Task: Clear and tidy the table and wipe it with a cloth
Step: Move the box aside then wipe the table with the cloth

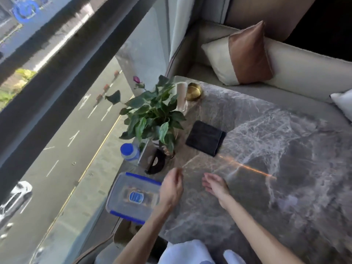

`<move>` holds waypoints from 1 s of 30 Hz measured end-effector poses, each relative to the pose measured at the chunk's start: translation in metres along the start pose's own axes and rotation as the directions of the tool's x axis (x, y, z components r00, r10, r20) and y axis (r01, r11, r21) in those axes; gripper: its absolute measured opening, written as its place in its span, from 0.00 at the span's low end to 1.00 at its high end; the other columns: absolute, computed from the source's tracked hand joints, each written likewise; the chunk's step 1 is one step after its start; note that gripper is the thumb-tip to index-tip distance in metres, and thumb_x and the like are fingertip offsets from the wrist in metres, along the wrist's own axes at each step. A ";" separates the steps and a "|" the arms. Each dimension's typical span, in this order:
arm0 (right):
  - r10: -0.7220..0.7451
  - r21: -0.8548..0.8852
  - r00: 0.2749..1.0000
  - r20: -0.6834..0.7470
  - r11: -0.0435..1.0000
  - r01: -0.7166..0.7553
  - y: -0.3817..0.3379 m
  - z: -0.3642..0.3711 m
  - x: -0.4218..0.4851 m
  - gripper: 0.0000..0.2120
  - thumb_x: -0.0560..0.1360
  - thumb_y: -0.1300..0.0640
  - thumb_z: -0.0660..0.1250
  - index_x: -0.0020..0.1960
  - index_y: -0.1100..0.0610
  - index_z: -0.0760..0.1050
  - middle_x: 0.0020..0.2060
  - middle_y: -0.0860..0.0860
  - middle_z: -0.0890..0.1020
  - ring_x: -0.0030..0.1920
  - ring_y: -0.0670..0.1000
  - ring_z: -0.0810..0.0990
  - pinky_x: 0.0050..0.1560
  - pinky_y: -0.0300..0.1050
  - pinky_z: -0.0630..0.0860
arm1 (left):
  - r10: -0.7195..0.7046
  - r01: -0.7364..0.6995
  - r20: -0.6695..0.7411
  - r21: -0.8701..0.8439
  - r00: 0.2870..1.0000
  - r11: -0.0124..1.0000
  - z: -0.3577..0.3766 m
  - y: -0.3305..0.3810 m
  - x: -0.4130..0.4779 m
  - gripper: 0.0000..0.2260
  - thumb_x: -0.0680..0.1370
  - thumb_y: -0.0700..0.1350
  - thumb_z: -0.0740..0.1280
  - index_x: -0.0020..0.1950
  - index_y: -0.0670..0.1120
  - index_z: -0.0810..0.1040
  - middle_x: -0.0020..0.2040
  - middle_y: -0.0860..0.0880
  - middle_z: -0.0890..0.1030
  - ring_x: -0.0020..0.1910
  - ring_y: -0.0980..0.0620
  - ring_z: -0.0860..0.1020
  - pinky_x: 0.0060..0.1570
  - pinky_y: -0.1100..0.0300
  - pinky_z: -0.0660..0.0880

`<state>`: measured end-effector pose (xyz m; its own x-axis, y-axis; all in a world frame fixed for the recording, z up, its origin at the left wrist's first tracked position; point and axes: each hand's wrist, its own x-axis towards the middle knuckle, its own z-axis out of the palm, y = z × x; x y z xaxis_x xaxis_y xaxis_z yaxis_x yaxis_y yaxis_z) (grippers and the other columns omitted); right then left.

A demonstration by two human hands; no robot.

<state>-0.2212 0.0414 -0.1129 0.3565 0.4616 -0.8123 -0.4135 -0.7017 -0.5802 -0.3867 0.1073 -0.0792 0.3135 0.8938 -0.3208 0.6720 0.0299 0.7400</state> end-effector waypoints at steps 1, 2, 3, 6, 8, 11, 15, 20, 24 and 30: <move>-0.025 -0.013 0.999 -0.033 1.000 0.024 -0.011 -0.008 0.009 0.13 0.80 0.61 0.61 0.62 0.63 0.75 0.54 0.62 0.81 0.42 0.51 0.79 0.40 0.39 0.74 | -0.020 0.019 0.048 0.011 0.999 1.000 0.011 0.012 0.019 0.09 0.81 0.45 0.59 0.55 0.45 0.77 0.52 0.45 0.83 0.52 0.44 0.80 0.52 0.54 0.75; -0.050 -0.036 0.997 -0.059 0.998 0.048 -0.022 -0.016 0.017 0.13 0.80 0.62 0.60 0.62 0.64 0.75 0.53 0.62 0.81 0.40 0.50 0.78 0.40 0.39 0.73 | -0.042 0.040 0.078 0.023 0.996 0.999 0.021 0.023 0.038 0.10 0.81 0.45 0.59 0.55 0.43 0.77 0.52 0.42 0.83 0.53 0.42 0.80 0.53 0.51 0.75; -0.074 -0.059 0.994 -0.078 0.996 0.070 -0.032 -0.022 0.025 0.13 0.80 0.62 0.60 0.62 0.64 0.75 0.52 0.62 0.81 0.40 0.51 0.78 0.42 0.41 0.74 | -0.058 0.055 0.090 0.032 0.994 0.998 0.029 0.033 0.056 0.10 0.80 0.44 0.59 0.54 0.42 0.78 0.52 0.40 0.83 0.53 0.40 0.80 0.52 0.50 0.75; -0.163 -0.178 0.982 -0.097 0.973 0.144 -0.062 -0.032 0.048 0.13 0.80 0.61 0.59 0.62 0.61 0.77 0.54 0.64 0.82 0.52 0.60 0.82 0.59 0.53 0.77 | -0.103 0.100 0.083 0.036 0.991 0.994 0.046 0.058 0.109 0.11 0.79 0.43 0.59 0.52 0.41 0.79 0.51 0.38 0.83 0.53 0.38 0.80 0.51 0.51 0.74; -0.237 -0.282 0.968 -0.080 0.937 0.206 -0.080 -0.034 0.062 0.14 0.80 0.60 0.60 0.62 0.58 0.78 0.58 0.60 0.82 0.60 0.58 0.80 0.64 0.52 0.74 | -0.142 0.138 0.056 0.057 0.988 0.989 0.054 0.069 0.140 0.11 0.79 0.42 0.58 0.50 0.40 0.79 0.50 0.37 0.83 0.52 0.37 0.80 0.50 0.50 0.74; -0.323 -0.468 0.946 -0.026 0.840 0.273 -0.102 -0.027 0.085 0.16 0.80 0.58 0.58 0.66 0.55 0.75 0.65 0.52 0.78 0.66 0.51 0.75 0.64 0.39 0.69 | -0.181 0.179 0.017 0.106 0.983 0.978 0.064 0.077 0.175 0.12 0.79 0.42 0.58 0.52 0.40 0.79 0.52 0.36 0.83 0.54 0.36 0.79 0.51 0.49 0.74; -0.333 -0.828 0.921 0.203 0.444 0.342 -0.104 -0.023 0.119 0.23 0.81 0.54 0.57 0.75 0.55 0.62 0.77 0.53 0.60 0.77 0.54 0.58 0.74 0.47 0.57 | -0.264 0.233 0.093 0.260 0.960 0.937 0.072 0.072 0.204 0.16 0.80 0.46 0.61 0.64 0.40 0.73 0.63 0.35 0.74 0.63 0.35 0.73 0.63 0.49 0.69; -0.389 -0.943 0.886 0.252 0.106 0.314 -0.088 -0.027 0.136 0.25 0.79 0.56 0.58 0.76 0.51 0.61 0.77 0.52 0.59 0.76 0.55 0.58 0.75 0.52 0.57 | -0.394 0.348 0.133 0.273 0.909 0.897 0.077 0.068 0.225 0.21 0.76 0.48 0.68 0.64 0.40 0.69 0.65 0.37 0.72 0.64 0.35 0.72 0.64 0.47 0.70; -0.307 -0.954 0.915 0.263 0.057 0.294 -0.092 -0.028 0.133 0.27 0.79 0.52 0.58 0.77 0.50 0.57 0.78 0.52 0.55 0.78 0.55 0.55 0.76 0.56 0.52 | -0.473 0.462 0.169 0.106 0.865 0.881 0.074 0.065 0.235 0.18 0.73 0.39 0.71 0.60 0.33 0.75 0.58 0.34 0.79 0.58 0.36 0.79 0.56 0.48 0.76; -0.171 -0.789 0.975 0.143 0.574 0.217 -0.120 -0.017 0.108 0.28 0.82 0.42 0.47 0.76 0.57 0.61 0.77 0.55 0.60 0.77 0.56 0.56 0.77 0.56 0.49 | -0.360 0.384 0.334 -0.007 0.871 0.923 0.061 0.099 0.222 0.05 0.72 0.38 0.71 0.43 0.39 0.76 0.40 0.40 0.77 0.35 0.47 0.76 0.36 0.55 0.74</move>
<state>-0.1190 0.1662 -0.1298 0.2985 0.6478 -0.7009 0.5011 -0.7314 -0.4626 -0.2098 0.2813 -0.1125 0.2557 0.6182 -0.7432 0.7362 0.3738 0.5642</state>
